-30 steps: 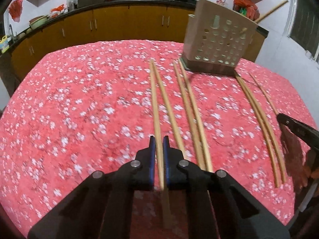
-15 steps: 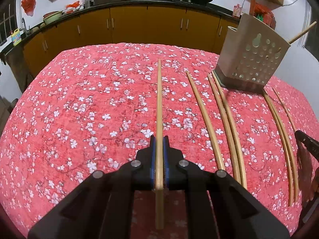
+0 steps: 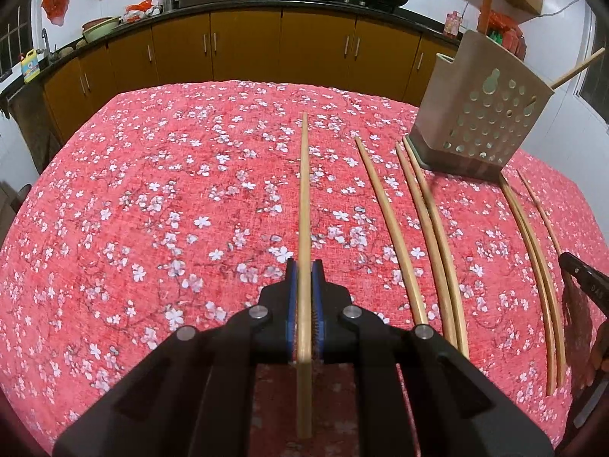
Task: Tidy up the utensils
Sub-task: 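Grasp another chopstick with the right gripper while the left gripper grasps one too, then lift both chopsticks upright and carry them over the utensil holder, then open both grippers to drop the chopsticks into the holder, then grasp a chopstick with the right gripper while the left gripper grasps another, then lift both chopsticks upright and carry them over the beige utensil holder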
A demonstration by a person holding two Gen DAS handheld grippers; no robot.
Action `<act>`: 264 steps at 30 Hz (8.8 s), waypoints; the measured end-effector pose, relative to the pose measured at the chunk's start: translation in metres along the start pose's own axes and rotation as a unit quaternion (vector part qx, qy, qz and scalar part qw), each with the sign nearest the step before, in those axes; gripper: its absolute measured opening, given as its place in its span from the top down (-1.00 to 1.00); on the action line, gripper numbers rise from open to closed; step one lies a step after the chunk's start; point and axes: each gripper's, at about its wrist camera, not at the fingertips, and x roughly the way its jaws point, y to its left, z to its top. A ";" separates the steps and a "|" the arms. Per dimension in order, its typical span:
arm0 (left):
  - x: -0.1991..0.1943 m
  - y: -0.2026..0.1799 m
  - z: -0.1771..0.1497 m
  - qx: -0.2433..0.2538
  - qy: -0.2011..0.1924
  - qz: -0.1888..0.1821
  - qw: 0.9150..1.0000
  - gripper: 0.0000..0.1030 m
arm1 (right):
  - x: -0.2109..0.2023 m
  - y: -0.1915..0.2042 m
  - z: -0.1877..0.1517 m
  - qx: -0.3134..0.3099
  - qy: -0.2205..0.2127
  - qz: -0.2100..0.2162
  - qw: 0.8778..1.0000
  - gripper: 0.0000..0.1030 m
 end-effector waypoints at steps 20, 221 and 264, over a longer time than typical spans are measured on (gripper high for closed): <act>0.001 0.000 0.000 0.000 0.000 0.001 1.000 0.79 | 0.000 0.000 0.002 0.001 0.002 -0.001 1.000 0.84; -0.002 -0.001 0.000 0.007 0.003 -0.006 1.000 0.79 | -0.005 0.009 -0.004 -0.012 0.005 0.017 1.000 0.83; -0.013 -0.001 -0.015 0.020 0.006 0.007 1.000 0.85 | -0.015 0.007 -0.012 -0.008 0.007 0.017 1.000 0.85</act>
